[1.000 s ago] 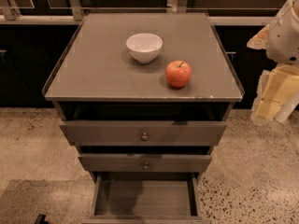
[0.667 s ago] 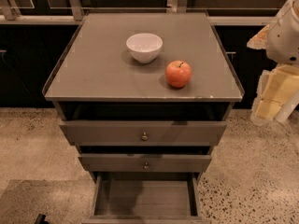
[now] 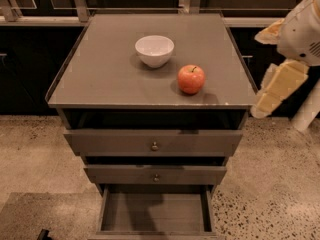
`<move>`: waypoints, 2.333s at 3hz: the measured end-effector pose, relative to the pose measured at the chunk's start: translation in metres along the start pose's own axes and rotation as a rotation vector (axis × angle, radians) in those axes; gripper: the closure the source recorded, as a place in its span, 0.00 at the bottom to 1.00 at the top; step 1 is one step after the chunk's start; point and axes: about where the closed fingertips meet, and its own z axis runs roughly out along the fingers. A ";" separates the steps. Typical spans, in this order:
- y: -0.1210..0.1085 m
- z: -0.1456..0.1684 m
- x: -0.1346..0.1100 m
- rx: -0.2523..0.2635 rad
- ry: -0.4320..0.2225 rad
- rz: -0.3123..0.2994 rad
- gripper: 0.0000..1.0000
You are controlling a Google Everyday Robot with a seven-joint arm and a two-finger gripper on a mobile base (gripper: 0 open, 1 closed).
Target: Place apple into bottom drawer
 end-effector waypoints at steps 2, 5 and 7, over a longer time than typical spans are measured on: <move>-0.040 0.094 -0.063 -0.161 -0.331 0.081 0.00; -0.063 0.130 -0.064 -0.177 -0.384 0.118 0.00; -0.075 0.181 -0.075 -0.229 -0.401 0.146 0.00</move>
Offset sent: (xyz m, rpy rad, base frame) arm 0.1252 0.1132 -0.0795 0.5431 0.1581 0.1090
